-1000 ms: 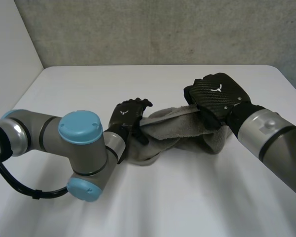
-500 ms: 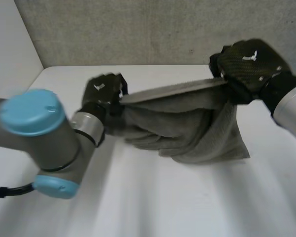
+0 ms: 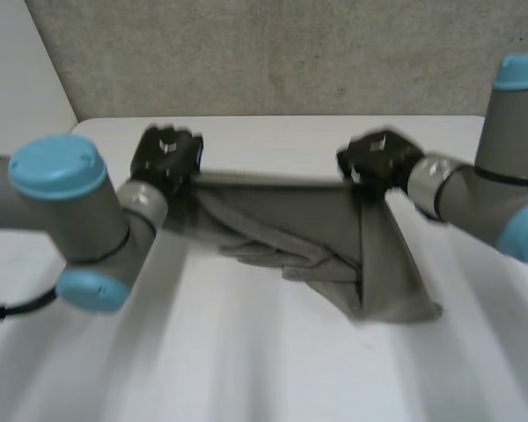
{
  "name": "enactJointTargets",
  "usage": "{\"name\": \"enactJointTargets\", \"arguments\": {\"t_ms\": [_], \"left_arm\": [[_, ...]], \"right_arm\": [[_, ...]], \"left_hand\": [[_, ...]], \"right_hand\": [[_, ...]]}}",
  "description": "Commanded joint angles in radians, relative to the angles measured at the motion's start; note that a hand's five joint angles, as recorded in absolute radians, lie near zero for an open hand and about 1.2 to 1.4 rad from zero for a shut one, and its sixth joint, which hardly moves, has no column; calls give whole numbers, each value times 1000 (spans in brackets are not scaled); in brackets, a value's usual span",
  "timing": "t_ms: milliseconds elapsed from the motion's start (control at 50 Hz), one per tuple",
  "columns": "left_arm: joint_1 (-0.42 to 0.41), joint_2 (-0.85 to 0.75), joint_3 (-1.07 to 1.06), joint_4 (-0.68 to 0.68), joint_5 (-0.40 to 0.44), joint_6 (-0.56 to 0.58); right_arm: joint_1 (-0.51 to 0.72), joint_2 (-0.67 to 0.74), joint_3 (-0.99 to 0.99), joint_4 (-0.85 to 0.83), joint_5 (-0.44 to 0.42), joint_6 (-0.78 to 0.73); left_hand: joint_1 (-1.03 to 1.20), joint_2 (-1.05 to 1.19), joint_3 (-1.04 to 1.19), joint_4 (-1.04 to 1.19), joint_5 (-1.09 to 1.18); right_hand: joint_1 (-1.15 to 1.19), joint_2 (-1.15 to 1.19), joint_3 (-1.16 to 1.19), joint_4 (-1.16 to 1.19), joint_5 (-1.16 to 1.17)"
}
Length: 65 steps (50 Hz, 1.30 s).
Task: Fold the towel.
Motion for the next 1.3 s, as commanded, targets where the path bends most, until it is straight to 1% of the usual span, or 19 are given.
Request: {"name": "enactJointTargets", "arguments": {"t_ms": [20, 60, 80, 120, 240, 280, 400, 640, 820, 960, 980, 1000, 1040, 1080, 1160, 1200, 1220, 1240, 1300], "left_arm": [[3, -54, 330, 164, 0, 41], [-1, -19, 345, 393, -5, 29], [-1, -19, 345, 394, -5, 29], [-6, 65, 310, 541, -6, 25], [5, 136, 184, 530, -2, 18], [8, 139, 90, 505, -5, 14], [68, 156, -133, 449, 0, 9], [155, 190, -523, 446, 30, 5], [163, 251, -558, 446, 27, -5], [161, 337, -566, 440, 26, -83], [161, 337, -566, 440, 26, -83], [163, 354, -580, 434, 26, -95], [166, 369, -597, 426, 27, -100], [172, 386, -613, 422, 30, -104], [180, 404, -653, 420, 32, -104], [177, 404, -658, 418, 32, -104], [174, 406, -661, 418, 32, -104], [174, 406, -661, 418, 32, -104], [171, 408, -667, 417, 32, -104]], "right_arm": [[3, 0, -145, -436, 113, 7], [6, -141, -54, -721, 121, 11], [6, -141, -53, -723, 121, 11], [3, -253, 52, -836, 113, 33], [1, -263, 106, -736, 58, 93], [-8, -261, 140, -605, 6, 118], [-5, -232, 238, -444, -75, 122], [3, -124, 427, -422, -92, 117], [8, -42, 454, -431, -89, 123], [3, -28, 459, -431, -96, 114], [-2, -29, 458, -431, -96, 114], [-2, -29, 458, -431, -96, 114], [-12, -54, 456, -430, -96, 114], [-15, -80, 456, -428, -96, 112], [-14, -146, 459, -420, -102, 108], [-19, -166, 461, -417, -120, 94], [-28, -176, 464, -413, -146, 74], [-35, -180, 465, -405, -170, 48], [-37, -184, 464, -390, -192, 27]], "left_hand": [[227, 180, 180, 178, 204], [227, 180, 180, 178, 204], [227, 180, 180, 178, 204], [227, 180, 180, 178, 204], [227, 180, 180, 178, 204], [227, 180, 180, 178, 204], [227, 180, 180, 178, 204], [227, 180, 180, 178, 204], [227, 180, 180, 178, 204], [227, 180, 180, 178, 204], [227, 180, 180, 178, 204], [227, 180, 180, 178, 204], [227, 180, 180, 178, 204], [227, 180, 180, 178, 204], [227, 180, 180, 178, 204], [227, 180, 180, 178, 204], [227, 180, 180, 178, 204], [227, 180, 180, 178, 204], [227, 180, 180, 178, 204]], "right_hand": [[67, 60, 56, 67, 49], [67, 60, 56, 67, 49], [67, 60, 56, 67, 49], [67, 60, 56, 67, 49], [67, 60, 56, 67, 49], [67, 60, 56, 67, 49], [67, 60, 56, 67, 49], [67, 60, 56, 67, 49], [67, 60, 56, 67, 49], [51, 43, 39, 51, 33], [-176, -183, -187, -176, -194], [-178, -186, -190, -178, -196], [-643, -650, -654, -643, -661], [-712, -719, -723, -712, -730], [-663, -671, -675, -663, -681], [-504, -512, -516, -504, -522], [-112, -119, -123, -112, -130], [65, 58, 54, 66, 48], [67, 60, 56, 67, 49]]}}
